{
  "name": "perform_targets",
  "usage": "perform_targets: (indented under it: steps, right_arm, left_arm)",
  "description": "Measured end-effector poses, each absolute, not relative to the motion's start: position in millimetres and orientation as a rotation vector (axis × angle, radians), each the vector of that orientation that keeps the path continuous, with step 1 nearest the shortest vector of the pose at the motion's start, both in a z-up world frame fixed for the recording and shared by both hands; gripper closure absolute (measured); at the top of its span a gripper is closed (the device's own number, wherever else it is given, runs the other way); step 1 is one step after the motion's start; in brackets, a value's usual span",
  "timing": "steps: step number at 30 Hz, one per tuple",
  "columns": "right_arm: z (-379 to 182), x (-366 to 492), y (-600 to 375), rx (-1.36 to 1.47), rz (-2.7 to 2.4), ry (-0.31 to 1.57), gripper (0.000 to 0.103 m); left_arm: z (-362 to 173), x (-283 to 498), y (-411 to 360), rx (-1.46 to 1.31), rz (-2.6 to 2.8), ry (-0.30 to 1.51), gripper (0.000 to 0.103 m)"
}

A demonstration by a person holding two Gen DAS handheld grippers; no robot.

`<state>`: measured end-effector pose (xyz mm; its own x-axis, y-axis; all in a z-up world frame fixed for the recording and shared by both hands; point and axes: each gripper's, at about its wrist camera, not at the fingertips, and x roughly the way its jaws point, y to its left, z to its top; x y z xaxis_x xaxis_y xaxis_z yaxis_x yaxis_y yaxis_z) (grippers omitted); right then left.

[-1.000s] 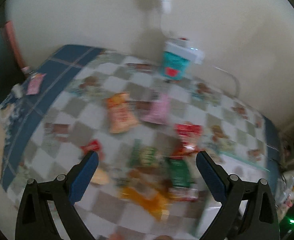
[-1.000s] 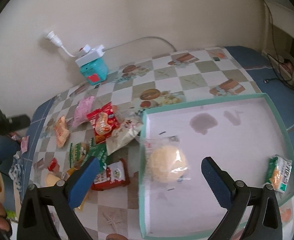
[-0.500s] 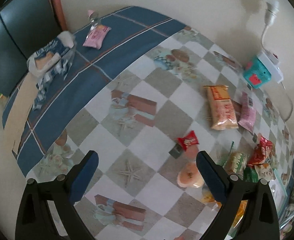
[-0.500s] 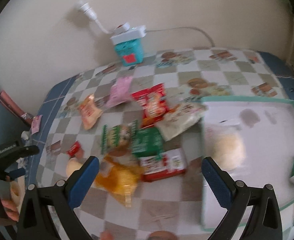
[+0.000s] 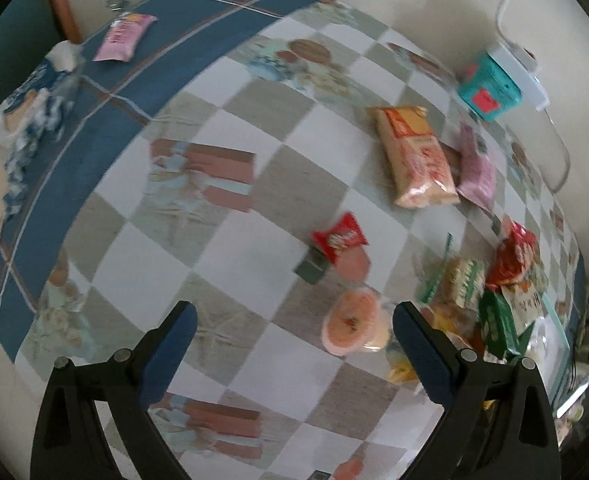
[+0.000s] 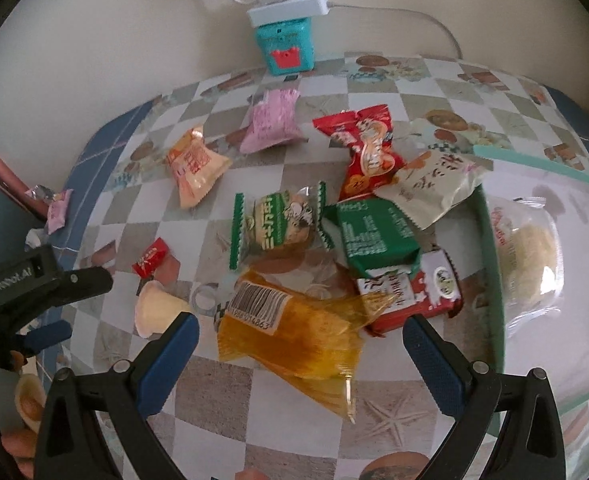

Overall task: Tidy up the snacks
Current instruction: 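Grasp the yellow bread bag with the right gripper while the left tool approaches the orange cup, then lift the yellow bread bag with the right gripper while the left gripper closes on the orange cup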

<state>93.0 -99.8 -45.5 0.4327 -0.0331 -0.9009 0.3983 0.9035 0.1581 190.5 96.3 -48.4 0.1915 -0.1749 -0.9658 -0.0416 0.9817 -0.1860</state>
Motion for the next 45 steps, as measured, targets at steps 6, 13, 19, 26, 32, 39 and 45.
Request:
perform_targets:
  steps: [6, 13, 19, 26, 32, 39, 45]
  right_arm:
    - [-53.7, 97.0, -89.3, 0.346, -0.278, 1.119, 0.004]
    - [-59.5, 95.1, -96.6, 0.379, -0.275, 1.121, 0.014]
    - [-61.0, 93.3, -99.1, 0.414, -0.247, 1.121, 0.019]
    - [-65.7, 94.8, -100.5, 0.437, -0.23, 1.125, 0.019]
    - [-69.8, 93.2, -108.1, 0.489, -0.217, 1.121, 0.018]
    - [-71.6, 92.4, -112.6, 0.521, -0.204, 1.111, 0.018]
    - [-64.0, 87.4, -117.4, 0.523, -0.181, 1.095, 0.035]
  left_arm:
    - [-61.3, 188.6, 73.3, -0.12, -0.142, 1.413, 0.005]
    - [-77.2, 187.8, 54.3, -0.083, -0.159, 1.456, 0.005]
    - [-82.4, 183.6, 33.3, -0.06, -0.165, 1.471, 0.022]
    - [-96.0, 177.7, 14.9, -0.021, -0.136, 1.48, 0.04]
    - [-98.0, 174.0, 10.9, -0.035, -0.123, 1.467, 0.052]
    - [-98.1, 175.6, 9.1, -0.025, -0.107, 1.457, 0.053]
    - [-96.8, 180.2, 10.8, -0.046, -0.104, 1.467, 0.053]
